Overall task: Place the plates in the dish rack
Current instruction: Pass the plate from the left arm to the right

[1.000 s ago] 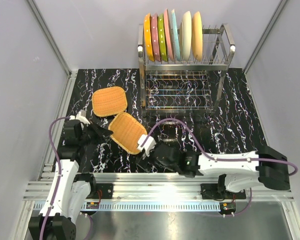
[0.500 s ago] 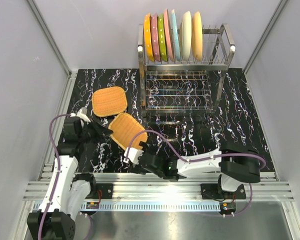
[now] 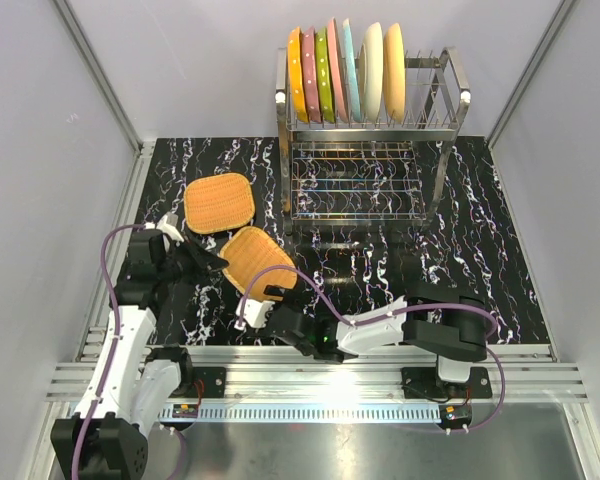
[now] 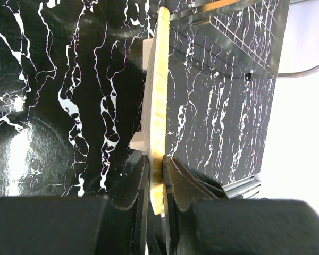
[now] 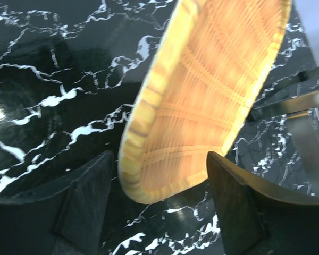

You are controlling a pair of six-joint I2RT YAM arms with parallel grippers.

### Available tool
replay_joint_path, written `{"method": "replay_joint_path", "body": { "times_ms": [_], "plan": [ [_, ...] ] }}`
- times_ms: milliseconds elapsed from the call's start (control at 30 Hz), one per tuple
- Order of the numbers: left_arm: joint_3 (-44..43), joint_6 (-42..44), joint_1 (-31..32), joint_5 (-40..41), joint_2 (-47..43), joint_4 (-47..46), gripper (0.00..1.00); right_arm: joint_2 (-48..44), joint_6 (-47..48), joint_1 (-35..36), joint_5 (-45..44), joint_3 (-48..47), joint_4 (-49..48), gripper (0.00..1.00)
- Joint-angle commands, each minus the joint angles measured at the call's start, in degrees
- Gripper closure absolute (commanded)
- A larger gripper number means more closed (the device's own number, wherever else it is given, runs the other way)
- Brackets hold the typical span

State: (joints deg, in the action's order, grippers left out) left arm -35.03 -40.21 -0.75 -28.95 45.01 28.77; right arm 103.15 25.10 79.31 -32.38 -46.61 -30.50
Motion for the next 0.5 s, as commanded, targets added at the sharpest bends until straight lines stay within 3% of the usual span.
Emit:
{"method": "replay_joint_path", "body": {
  "times_ms": [0,67,167,267,467],
  "plan": [
    [-3.7,0.5,0.2,-3.2,0.2,-2.0,1.0,0.0,3.0,-0.6,-3.4,-1.4,-5.9,0.24],
    [-4.1,0.7,0.4,-3.4,0.6,-1.8,1.0,-0.6,3.4,-0.6,-3.5,-0.9,-5.7,0.34],
    [-4.5,0.8,0.3,-3.3,0.8,-1.7,1.0,-1.3,3.2,-0.6,-4.1,0.0,-6.4,0.65],
    [-4.6,1.0,0.3,-3.0,0.7,-1.7,1.0,-2.9,2.5,-0.6,-3.7,0.4,-6.1,0.75],
    [-5.1,1.1,0.4,-2.6,0.8,-2.0,1.0,-9.0,-2.2,-0.6,-0.9,0.0,-0.4,0.81]
  ]
}}
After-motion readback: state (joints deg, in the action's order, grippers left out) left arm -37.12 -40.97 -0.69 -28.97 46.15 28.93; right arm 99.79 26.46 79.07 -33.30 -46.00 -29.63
